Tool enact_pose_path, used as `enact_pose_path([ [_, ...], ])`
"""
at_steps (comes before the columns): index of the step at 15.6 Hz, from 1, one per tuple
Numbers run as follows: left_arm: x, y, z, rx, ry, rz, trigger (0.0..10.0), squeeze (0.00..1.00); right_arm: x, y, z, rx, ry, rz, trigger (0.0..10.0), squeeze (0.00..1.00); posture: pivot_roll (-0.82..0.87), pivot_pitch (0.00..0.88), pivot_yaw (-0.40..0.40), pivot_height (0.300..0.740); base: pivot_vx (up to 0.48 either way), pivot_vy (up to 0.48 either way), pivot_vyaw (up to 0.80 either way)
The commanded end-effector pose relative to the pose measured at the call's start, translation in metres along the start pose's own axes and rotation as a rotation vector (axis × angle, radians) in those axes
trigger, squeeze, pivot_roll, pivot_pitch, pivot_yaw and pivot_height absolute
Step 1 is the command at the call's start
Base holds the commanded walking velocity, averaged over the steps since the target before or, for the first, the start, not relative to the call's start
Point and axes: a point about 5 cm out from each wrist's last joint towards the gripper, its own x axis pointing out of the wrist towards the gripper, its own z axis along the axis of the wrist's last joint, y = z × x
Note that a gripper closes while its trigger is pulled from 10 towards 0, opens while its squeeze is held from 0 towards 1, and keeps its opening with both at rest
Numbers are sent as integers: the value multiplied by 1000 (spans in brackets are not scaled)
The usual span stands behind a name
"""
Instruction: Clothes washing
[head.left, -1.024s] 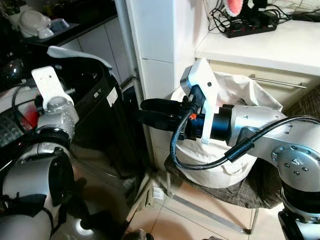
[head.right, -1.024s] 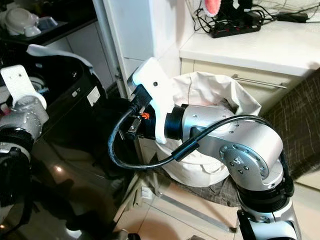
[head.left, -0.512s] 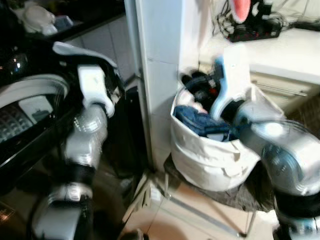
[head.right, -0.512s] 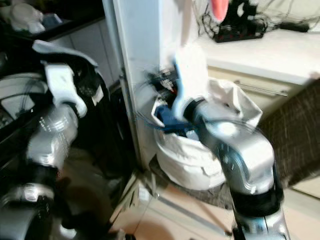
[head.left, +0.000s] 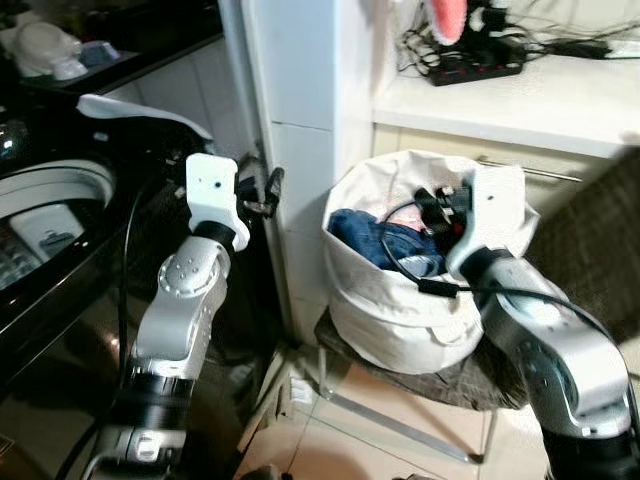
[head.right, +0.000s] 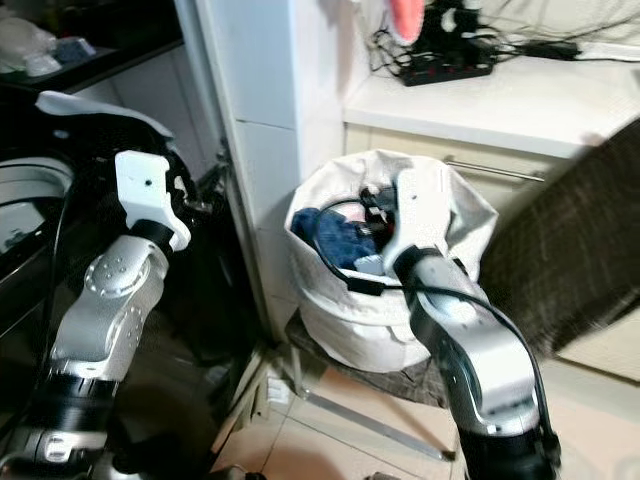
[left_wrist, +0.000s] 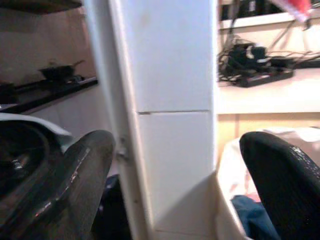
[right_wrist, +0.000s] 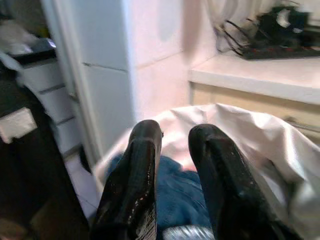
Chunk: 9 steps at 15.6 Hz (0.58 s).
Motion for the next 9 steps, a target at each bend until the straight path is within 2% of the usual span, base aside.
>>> enact_pose_path([
  [1,-3,-3,4,0,-6,-9,10000,0,-1,-2,-1,7,-12,-13,10000,0,-64,0,89,740,352,0,0],
  [5,-9,-9,2,-12,10,-9,10000,0,-4,7,-7,0,-9,70,10000,0,-52,0,64,740,353,0,0],
  [9,-14,-6,3,-6,20,17,10000,0,-3,10,-10,-18,4,107,10000,0,-35,0,48,740,357,0,0],
])
